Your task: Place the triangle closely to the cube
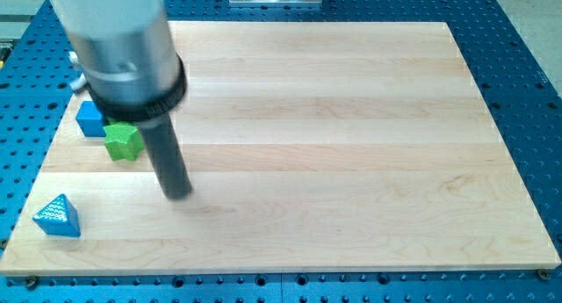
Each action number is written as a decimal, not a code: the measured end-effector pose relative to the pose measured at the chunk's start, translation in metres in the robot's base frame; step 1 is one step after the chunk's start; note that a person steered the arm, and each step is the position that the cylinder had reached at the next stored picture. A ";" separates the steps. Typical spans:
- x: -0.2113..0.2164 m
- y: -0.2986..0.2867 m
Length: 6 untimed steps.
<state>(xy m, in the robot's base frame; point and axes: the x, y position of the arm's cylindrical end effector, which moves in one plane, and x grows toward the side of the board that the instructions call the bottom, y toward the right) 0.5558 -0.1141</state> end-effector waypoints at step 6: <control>-0.006 -0.120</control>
